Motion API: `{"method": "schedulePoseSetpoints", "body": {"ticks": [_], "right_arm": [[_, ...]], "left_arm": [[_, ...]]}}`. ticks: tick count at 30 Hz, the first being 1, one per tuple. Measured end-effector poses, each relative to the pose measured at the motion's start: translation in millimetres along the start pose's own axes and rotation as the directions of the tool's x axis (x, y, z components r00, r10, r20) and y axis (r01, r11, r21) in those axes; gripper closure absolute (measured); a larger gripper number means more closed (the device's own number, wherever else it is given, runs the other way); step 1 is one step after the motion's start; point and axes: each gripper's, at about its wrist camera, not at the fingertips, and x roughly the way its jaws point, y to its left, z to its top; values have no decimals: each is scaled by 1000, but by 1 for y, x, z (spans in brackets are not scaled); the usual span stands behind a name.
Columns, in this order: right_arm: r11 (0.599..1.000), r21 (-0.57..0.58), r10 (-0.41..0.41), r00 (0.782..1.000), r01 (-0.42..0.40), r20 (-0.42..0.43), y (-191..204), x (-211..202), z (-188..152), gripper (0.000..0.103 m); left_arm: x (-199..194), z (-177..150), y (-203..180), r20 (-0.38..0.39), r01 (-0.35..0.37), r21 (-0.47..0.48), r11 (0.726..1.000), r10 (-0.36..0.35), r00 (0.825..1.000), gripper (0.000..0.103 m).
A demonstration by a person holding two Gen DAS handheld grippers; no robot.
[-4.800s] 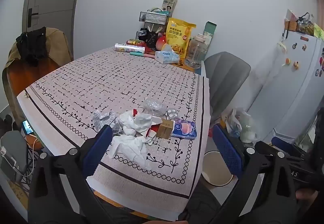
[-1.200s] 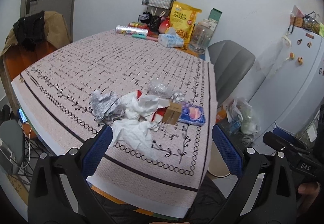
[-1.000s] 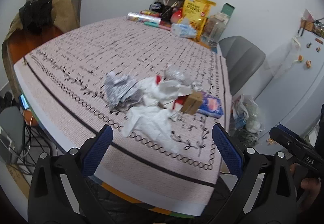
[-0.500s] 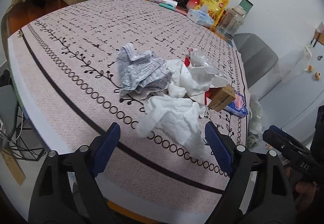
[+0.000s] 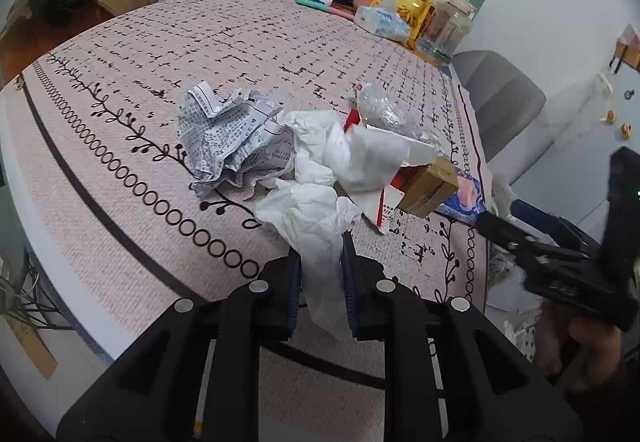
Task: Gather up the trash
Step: 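Grasp the white tissue with the left gripper while the right gripper grasps the wipe packet, then lift the tissue and wipe packet and carry both toward the trash bin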
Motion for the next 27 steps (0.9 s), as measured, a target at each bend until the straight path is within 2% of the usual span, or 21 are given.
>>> {"method": "schedulePoseSetpoints", "body": {"ticks": [1, 4, 8, 13, 16, 21, 24, 27], "right_arm": [[999, -37, -1, 1000, 1, -2, 2, 4, 1, 7], [979, -205, 16, 999, -22, -34, 11, 20, 6, 8], [962, -267, 38, 998, -50, -49, 11, 34, 11, 8], [963, -253, 77, 996, -88, -53, 5, 49, 22, 9], [970, -192, 137, 987, -152, -89, 2, 52, 22, 20], [967, -188, 156, 982, -173, -102, 10, 39, 11, 29], [968, -167, 173, 981, -185, -88, 9, 26, 8, 37], [972, -137, 183, 981, -189, -57, 6, 14, 6, 39]], "left_arm": [[-3, 0, 1, 7, -4, -3, 1000, 4, 1000, 84], [-14, -1, 6, 32, -11, -16, 1000, 12, 999, 84], [-24, -2, 11, 57, -16, -37, 999, 18, 998, 84], [-29, -2, 11, 67, -1, -39, 999, 4, 998, 84], [-34, -2, 10, 71, 13, -33, 999, -11, 997, 84], [-41, -2, 9, 91, 50, -32, 998, -47, 995, 84], [-43, -1, 4, 108, 83, -18, 996, -81, 991, 84], [-41, 0, -5, 107, 100, -2, 995, -99, 989, 84]]}}
